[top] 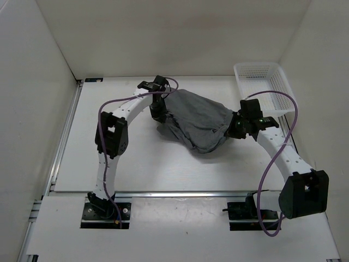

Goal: Fold and stack the shorts
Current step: Flatten the shorts out

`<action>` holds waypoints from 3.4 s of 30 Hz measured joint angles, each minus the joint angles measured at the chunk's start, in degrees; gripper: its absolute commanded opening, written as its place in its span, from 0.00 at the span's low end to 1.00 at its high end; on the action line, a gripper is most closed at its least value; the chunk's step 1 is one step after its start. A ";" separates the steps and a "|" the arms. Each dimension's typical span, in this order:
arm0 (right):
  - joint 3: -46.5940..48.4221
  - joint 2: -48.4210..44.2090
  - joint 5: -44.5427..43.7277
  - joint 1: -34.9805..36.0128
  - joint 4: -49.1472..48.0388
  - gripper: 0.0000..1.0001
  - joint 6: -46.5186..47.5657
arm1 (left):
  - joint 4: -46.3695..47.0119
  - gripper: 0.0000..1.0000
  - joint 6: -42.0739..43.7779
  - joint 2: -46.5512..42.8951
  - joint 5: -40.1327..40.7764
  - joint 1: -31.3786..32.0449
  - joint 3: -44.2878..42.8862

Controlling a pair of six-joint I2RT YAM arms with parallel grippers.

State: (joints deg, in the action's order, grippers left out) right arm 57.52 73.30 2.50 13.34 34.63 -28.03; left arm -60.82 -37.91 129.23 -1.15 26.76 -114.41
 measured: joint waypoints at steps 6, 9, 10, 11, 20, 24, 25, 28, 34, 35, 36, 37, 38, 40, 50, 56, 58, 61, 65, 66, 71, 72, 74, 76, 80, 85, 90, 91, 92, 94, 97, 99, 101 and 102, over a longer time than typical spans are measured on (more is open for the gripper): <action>0.22 -0.28 0.00 -0.37 0.07 0.00 0.22 | 0.81 0.13 0.90 -22.18 3.06 0.02 18.03; -0.20 -0.52 0.00 -0.37 -0.09 0.00 0.26 | 2.27 0.49 0.44 -33.73 3.67 0.22 30.36; -0.76 -0.76 0.00 -0.39 -0.17 0.00 0.31 | 1.99 0.63 0.11 -36.70 3.61 0.28 34.45; -1.66 -1.07 0.00 -0.39 -0.20 0.00 0.37 | 2.08 0.81 -0.79 -39.12 3.58 0.44 38.77; -7.39 -1.73 0.15 -0.52 -0.17 0.00 0.46 | 0.87 0.14 -3.76 -40.22 4.83 0.96 46.29; -7.39 -1.75 0.24 -0.52 -0.33 0.00 0.57 | 1.33 0.20 -3.32 -37.44 6.12 1.62 42.21; -7.39 -1.75 0.24 -0.52 -0.35 0.00 0.70 | 1.64 0.23 -3.48 -35.82 6.47 1.90 41.35; -7.39 -1.75 0.24 -0.52 -0.37 0.00 1.07 | 2.47 0.39 -3.72 -30.23 7.56 2.32 40.04; -7.39 -1.75 0.24 -0.52 -0.42 0.00 1.31 | 3.34 0.55 -3.98 -21.27 7.76 2.34 39.15; -7.39 -1.75 0.24 -0.52 -0.42 0.00 1.31 | 3.58 0.53 -3.98 -20.68 7.76 2.34 39.15; -7.39 -1.75 0.24 -0.52 -0.44 0.00 1.42 | 3.76 0.50 -4.00 -20.26 7.76 2.34 39.12; -7.39 -1.75 0.26 -0.52 -0.44 0.00 1.51 | 3.93 0.49 -4.02 -20.11 7.76 2.36 39.12; -7.39 -1.75 0.24 -0.52 -0.46 0.00 1.53 | 4.09 0.48 -4.04 -20.02 7.74 2.36 39.12; -7.39 -1.75 0.24 -0.52 -0.48 0.00 1.55 | 4.31 0.41 -4.09 -20.00 7.74 2.36 39.10; -7.39 -1.75 0.24 -0.52 -0.50 0.00 1.62 | 4.52 0.10 -3.58 -20.15 7.98 1.99 39.08; -7.39 -1.73 0.26 -0.52 -0.50 0.00 1.64 | 3.91 0.36 -2.95 -24.55 8.33 -0.44 39.80; -7.39 -1.73 0.26 -0.52 -0.50 0.00 1.64 | 4.35 0.45 -2.75 -26.12 8.00 -1.79 40.19; -7.39 -1.73 0.39 -0.52 -0.50 0.00 1.66 | 5.88 0.50 -2.49 -26.93 6.27 -3.63 41.88; -7.39 -1.73 0.48 -0.52 -0.52 0.00 1.68 | 7.93 0.50 -1.46 -24.92 2.05 -4.52 44.33; -7.39 -1.73 0.48 -0.52 -0.52 0.00 1.68 | 8.39 0.50 -1.09 -24.33 0.74 -4.50 44.76; -7.26 -1.70 0.50 -0.52 -0.52 0.00 1.68 | 9.84 0.43 0.00 -23.23 -2.99 -4.39 45.81; -7.17 -1.68 0.50 -0.52 -0.50 0.00 1.68 | 10.01 0.42 0.22 -23.23 -3.34 -4.39 45.81; -7.06 -1.66 0.52 -0.52 -0.52 0.00 1.68 | 10.19 0.38 0.66 -23.26 -4.17 -4.39 45.81; -7.04 -1.60 0.55 -0.52 -0.61 0.00 1.68 | 10.34 0.33 1.01 -23.26 -4.74 -4.42 45.81; -6.93 -1.22 0.57 -0.52 -0.61 0.00 1.68 | 10.34 0.10 1.86 -23.26 -5.86 -4.42 45.83; -6.49 -1.18 0.66 -0.52 -0.72 0.00 1.68 | 10.12 0.10 2.21 -23.74 -6.12 -4.66 45.75; -2.99 0.17 0.46 -0.63 0.11 0.00 1.73 | 4.81 0.10 4.07 -24.37 -5.77 -6.93 37.57; -1.03 1.11 0.50 -0.79 0.57 0.00 1.77 | 3.39 0.10 4.57 -24.37 -5.60 -7.98 33.94; 1.79 2.43 0.46 -1.09 1.36 0.00 1.79 | 1.92 0.10 5.01 -24.33 -5.51 -9.01 29.92; 8.00 4.94 0.48 -1.97 1.57 0.00 1.81 | -0.44 0.10 5.99 -24.33 -5.35 -11.43 19.93; 15.69 6.25 0.46 -2.78 1.18 0.00 1.68 | -1.18 0.10 6.95 -25.20 -5.38 -14.36 8.26; 18.43 5.84 0.63 -2.89 0.55 0.00 1.66 | -0.96 0.10 7.26 -27.82 -5.46 -16.02 6.51; 18.47 4.81 0.68 -2.89 -0.09 0.00 1.64 | -0.72 0.10 7.45 -31.85 -5.70 -16.87 8.96; 17.68 4.24 0.66 -2.89 -0.33 0.00 1.64 | -0.04 0.10 7.48 -34.71 -5.84 -16.94 12.33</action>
State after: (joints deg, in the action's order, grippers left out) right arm 75.20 77.54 3.16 10.46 34.30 -26.39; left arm -60.86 -30.44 94.52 -6.98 9.82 -102.08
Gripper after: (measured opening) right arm 0.090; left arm 0.118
